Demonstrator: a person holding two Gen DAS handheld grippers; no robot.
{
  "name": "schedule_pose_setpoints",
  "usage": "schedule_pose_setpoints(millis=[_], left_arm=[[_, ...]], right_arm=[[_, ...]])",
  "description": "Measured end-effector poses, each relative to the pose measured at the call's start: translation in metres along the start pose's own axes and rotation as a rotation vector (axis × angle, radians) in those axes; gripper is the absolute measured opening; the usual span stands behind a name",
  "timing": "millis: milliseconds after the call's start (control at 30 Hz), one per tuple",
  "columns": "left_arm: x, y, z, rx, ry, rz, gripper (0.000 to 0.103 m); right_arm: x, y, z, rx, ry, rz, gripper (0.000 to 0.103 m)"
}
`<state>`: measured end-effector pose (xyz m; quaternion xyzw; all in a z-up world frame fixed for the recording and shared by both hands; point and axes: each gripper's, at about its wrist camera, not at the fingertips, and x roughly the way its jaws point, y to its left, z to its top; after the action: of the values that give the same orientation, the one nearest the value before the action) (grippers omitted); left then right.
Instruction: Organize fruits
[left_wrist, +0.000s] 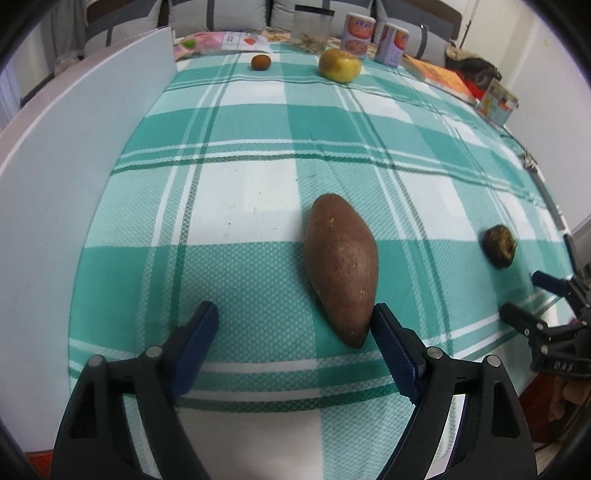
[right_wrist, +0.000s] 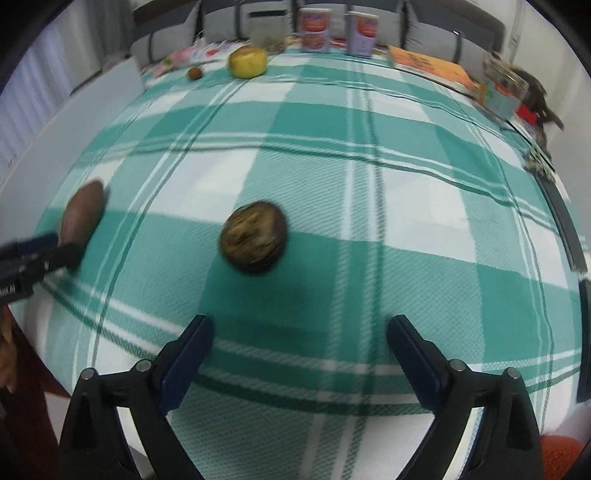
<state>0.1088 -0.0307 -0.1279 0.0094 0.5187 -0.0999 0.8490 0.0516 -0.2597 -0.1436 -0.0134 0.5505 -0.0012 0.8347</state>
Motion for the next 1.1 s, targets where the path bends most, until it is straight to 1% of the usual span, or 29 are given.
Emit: schedule_pose_setpoints(millis=[167, 433, 500, 533, 567, 600, 633, 667, 700, 733, 767, 800, 867, 900, 933, 967, 1000, 1033, 1067, 1100], left_arm=[[0.0, -0.007, -0.006, 0.056, 0.004, 0.047, 0.086], [0.0, -0.007, -0.009, 0.062, 0.007, 0.046, 0.088], [-0.001, -0.005, -0.008, 0.063, 0.012, 0.034, 0.088], [-0.002, -0.003, -0.007, 0.056, 0.024, 0.012, 0.088], [-0.005, 0.001, -0.005, 0.043, 0.034, -0.025, 0.088], [-0.012, 0.007, -0.003, 0.022, 0.03, -0.09, 0.088], [-0.022, 0.015, 0.0, 0.005, 0.015, -0.176, 0.088], [-0.026, 0.017, 0.001, 0.007, 0.01, -0.21, 0.088], [-0.032, 0.017, 0.002, 0.017, 0.003, -0.247, 0.088], [-0.035, 0.015, 0.003, 0.032, -0.009, -0.267, 0.088], [-0.035, 0.012, 0.004, 0.044, -0.014, -0.267, 0.088], [-0.033, 0.007, 0.006, 0.058, -0.01, -0.257, 0.086], [-0.022, -0.004, 0.013, 0.073, 0.007, -0.218, 0.086], [-0.015, -0.01, 0.017, 0.078, 0.017, -0.206, 0.085], [-0.01, -0.015, 0.021, 0.082, 0.027, -0.193, 0.08], [-0.006, -0.019, 0.024, 0.083, 0.035, -0.179, 0.075], [-0.004, -0.02, 0.026, 0.081, 0.04, -0.173, 0.065], [0.001, -0.023, 0.03, 0.072, 0.053, -0.162, 0.062], [0.003, -0.023, 0.031, 0.069, 0.057, -0.153, 0.061], [0.006, -0.025, 0.033, 0.072, 0.058, -0.132, 0.052]], right_arm=[[0.0, -0.001, -0.004, 0.02, -0.018, 0.003, 0.103], [-0.002, 0.001, -0.008, 0.041, -0.053, -0.005, 0.103], [-0.002, 0.001, -0.008, 0.042, -0.059, -0.006, 0.103], [-0.002, 0.001, -0.007, 0.032, -0.045, -0.001, 0.103], [-0.003, -0.001, -0.002, 0.018, -0.018, 0.012, 0.102], [-0.007, -0.004, 0.0, 0.023, -0.028, 0.022, 0.098], [-0.015, -0.008, 0.002, 0.036, -0.066, 0.041, 0.097], [-0.024, -0.012, 0.005, 0.048, -0.106, 0.068, 0.097], [-0.029, -0.014, 0.009, 0.051, -0.119, 0.108, 0.097], [-0.029, -0.012, 0.015, 0.042, -0.106, 0.154, 0.097], [-0.027, -0.009, 0.021, 0.022, -0.083, 0.192, 0.095], [-0.026, -0.003, 0.028, -0.01, -0.07, 0.208, 0.09], [-0.021, 0.01, 0.04, -0.072, -0.043, 0.18, 0.089], [-0.014, 0.014, 0.046, -0.086, -0.011, 0.157, 0.087], [-0.008, 0.016, 0.051, -0.086, 0.011, 0.149, 0.085], [0.0, 0.017, 0.056, -0.083, 0.032, 0.145, 0.078], [0.007, 0.015, 0.06, -0.078, 0.05, 0.138, 0.073], [0.012, 0.013, 0.062, -0.072, 0.061, 0.136, 0.07], [0.019, 0.012, 0.064, -0.063, 0.082, 0.141, 0.056], [0.019, 0.01, 0.065, -0.062, 0.078, 0.125, 0.043]])
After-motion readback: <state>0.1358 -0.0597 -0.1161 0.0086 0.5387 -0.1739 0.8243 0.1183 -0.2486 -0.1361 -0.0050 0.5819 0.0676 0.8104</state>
